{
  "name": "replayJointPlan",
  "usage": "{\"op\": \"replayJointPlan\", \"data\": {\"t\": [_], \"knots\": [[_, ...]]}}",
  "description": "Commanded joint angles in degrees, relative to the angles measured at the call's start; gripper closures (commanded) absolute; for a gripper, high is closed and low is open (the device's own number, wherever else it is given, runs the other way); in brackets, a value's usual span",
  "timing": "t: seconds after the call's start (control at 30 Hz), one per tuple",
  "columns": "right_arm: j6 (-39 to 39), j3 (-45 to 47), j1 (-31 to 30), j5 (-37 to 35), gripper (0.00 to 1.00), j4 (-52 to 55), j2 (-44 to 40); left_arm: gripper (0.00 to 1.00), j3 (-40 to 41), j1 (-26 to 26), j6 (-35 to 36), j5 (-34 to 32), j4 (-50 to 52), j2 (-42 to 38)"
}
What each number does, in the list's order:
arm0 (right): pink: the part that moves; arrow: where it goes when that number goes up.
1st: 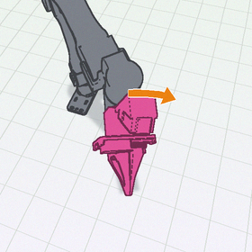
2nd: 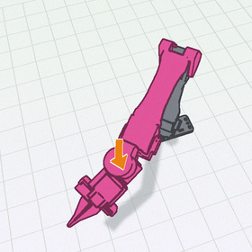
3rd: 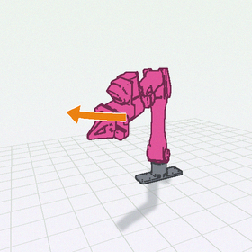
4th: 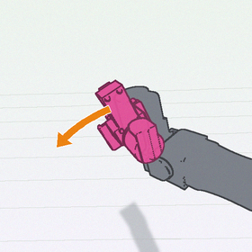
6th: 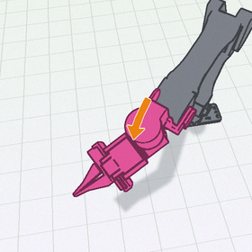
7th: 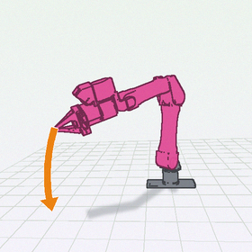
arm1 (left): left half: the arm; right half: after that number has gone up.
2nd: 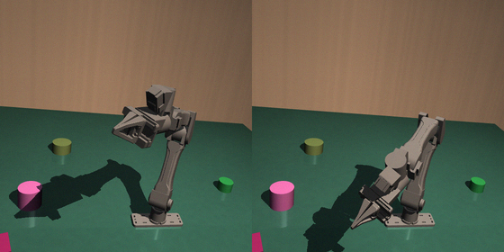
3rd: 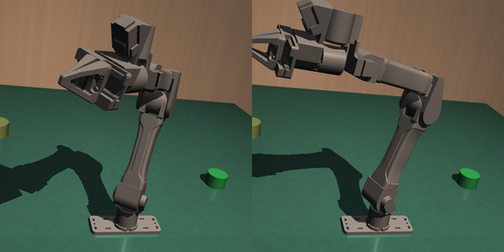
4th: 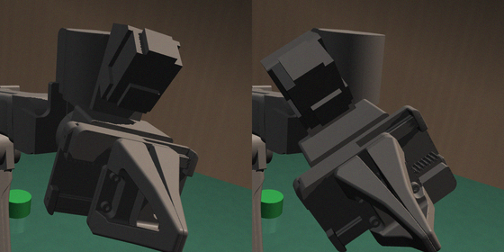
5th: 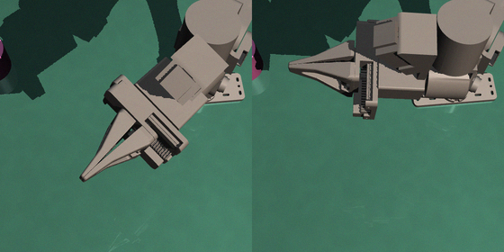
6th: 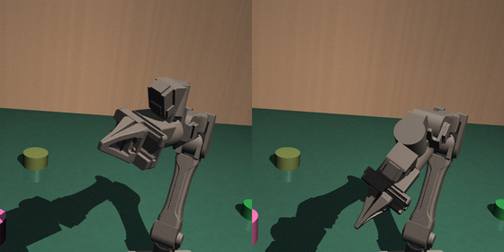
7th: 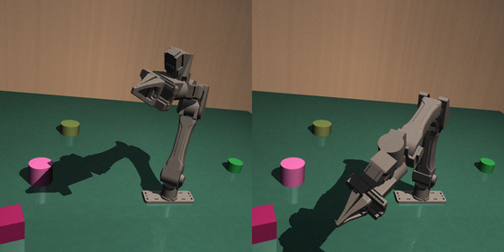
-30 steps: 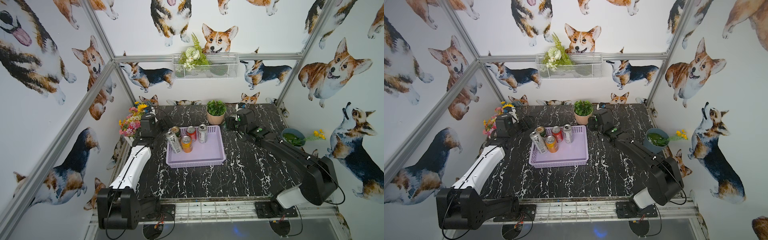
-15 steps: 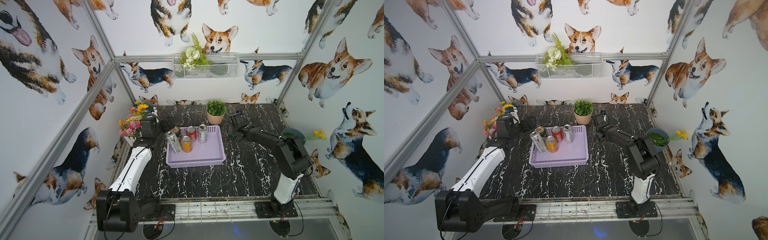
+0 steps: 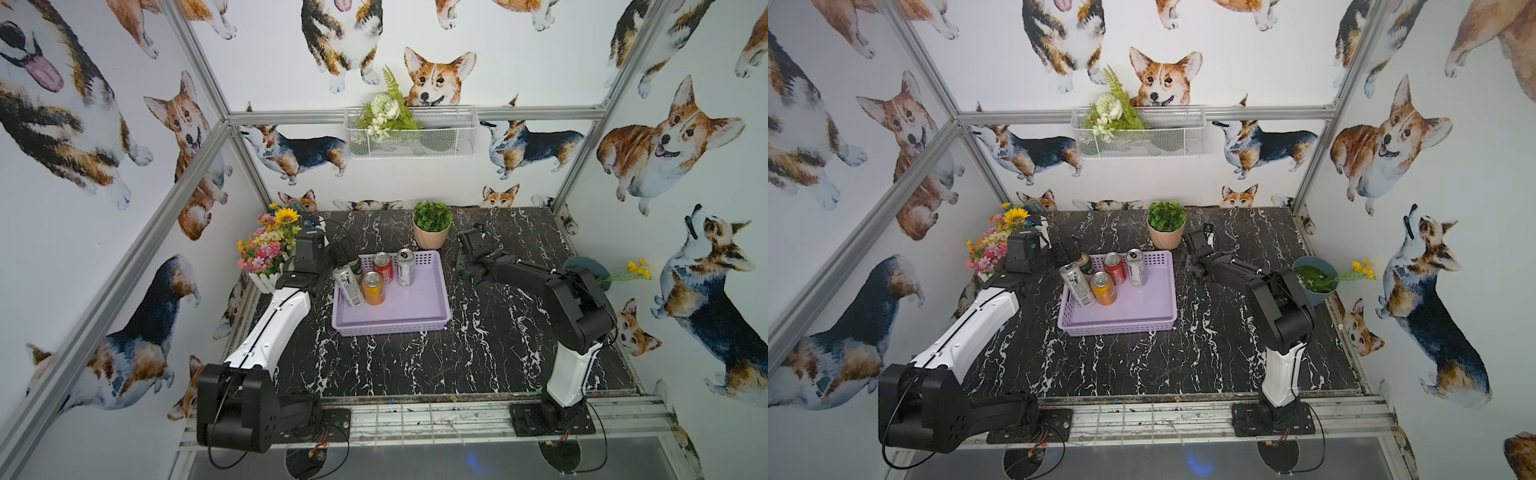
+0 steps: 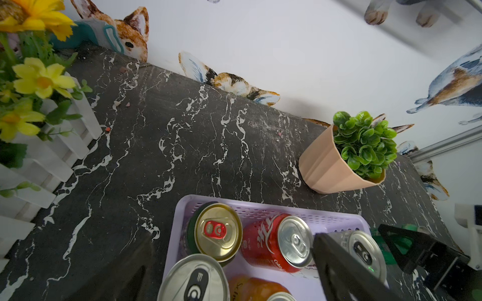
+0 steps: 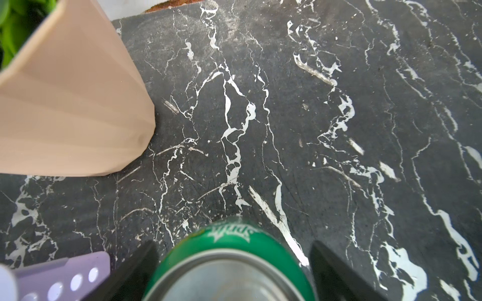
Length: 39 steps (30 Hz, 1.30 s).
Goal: Take out the drinks from the basket
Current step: Place the drink at the center of the board, then pick up the drink from the basket.
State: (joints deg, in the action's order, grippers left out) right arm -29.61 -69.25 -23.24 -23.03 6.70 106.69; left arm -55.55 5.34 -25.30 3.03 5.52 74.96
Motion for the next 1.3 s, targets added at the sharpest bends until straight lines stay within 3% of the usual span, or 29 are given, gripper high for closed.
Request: {"op": "replayJointPlan", "data": {"t": [0.0,0.27,0.37,0.53,0.73,0.8,1.13,1.27], "knots": [[-1.2,1.1,-0.2,0.6,0.00,-3.7,-1.4,0.01,-0.5,0.1,0.3,-0.7,0.4,0.1],[-0.3,-0.4,-0.4,0.6,0.00,-3.2,-5.7,0.00,-1.2,0.1,0.7,-1.2,0.9,-1.3],[1.2,0.1,-1.9,3.4,0.02,-4.1,-9.7,0.00,-1.8,0.1,0.7,-1.0,1.4,-2.2],[4.3,-1.1,-6.4,14.0,0.03,-4.5,-10.8,0.00,-2.0,0.1,0.6,-0.7,3.1,-3.7],[2.6,-0.5,-8.7,14.8,0.03,-5.0,-11.2,0.02,0.0,0.1,1.0,-2.9,7.9,-4.7],[2.9,-0.7,-8.7,14.0,0.03,-4.7,-11.3,0.08,0.8,0.1,1.3,-2.8,8.3,-4.4],[4.5,-0.5,-8.6,10.2,0.03,-3.5,-12.6,0.21,-3.4,1.1,-0.9,0.0,13.9,4.8],[4.4,0.1,-8.0,10.4,0.03,-3.7,-12.6,0.20,-5.6,1.7,-1.0,-4.2,19.3,7.7]]}}
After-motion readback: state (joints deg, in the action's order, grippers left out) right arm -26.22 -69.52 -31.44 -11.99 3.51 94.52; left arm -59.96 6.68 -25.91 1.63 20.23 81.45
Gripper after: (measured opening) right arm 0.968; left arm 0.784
